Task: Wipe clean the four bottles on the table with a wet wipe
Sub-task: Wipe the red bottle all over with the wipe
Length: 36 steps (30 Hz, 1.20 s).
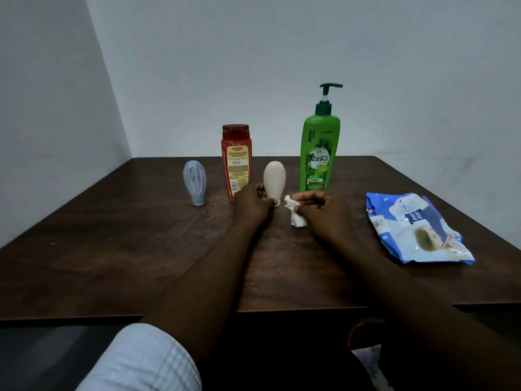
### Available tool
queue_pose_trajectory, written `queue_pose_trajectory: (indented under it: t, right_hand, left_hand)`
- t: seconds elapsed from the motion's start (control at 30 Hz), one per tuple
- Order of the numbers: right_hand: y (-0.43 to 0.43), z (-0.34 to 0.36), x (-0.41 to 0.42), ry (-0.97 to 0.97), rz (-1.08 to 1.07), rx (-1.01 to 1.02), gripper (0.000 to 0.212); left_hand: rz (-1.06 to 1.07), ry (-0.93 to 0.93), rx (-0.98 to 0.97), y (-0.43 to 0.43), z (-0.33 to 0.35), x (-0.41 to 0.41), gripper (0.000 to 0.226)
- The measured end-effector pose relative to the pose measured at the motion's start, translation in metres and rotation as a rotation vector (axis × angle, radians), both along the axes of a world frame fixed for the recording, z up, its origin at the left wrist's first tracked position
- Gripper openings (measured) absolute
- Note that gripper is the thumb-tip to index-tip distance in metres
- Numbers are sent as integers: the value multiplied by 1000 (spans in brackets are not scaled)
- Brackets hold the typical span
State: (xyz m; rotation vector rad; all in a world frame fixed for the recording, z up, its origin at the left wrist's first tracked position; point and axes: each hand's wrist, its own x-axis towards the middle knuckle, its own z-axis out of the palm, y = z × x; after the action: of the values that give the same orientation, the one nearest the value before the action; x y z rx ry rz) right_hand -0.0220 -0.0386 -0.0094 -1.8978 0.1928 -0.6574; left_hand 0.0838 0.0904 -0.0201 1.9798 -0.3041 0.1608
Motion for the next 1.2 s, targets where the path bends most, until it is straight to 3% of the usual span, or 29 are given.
queue_pose_trajectory:
  t: [0.9, 1.13, 1.2]
  right_hand:
    - [-5, -9, 26, -20, -52, 75, 16]
    - [-5, -8, 24, -18, -33, 67, 17]
    - [-6, -8, 24, -21, -39, 51, 17]
  left_hand:
    - [74, -3, -20, -7, -5, 13, 45]
    - [71, -10, -55, -4, -1, 7, 73]
    - [106, -42, -91, -2, 0, 1, 70]
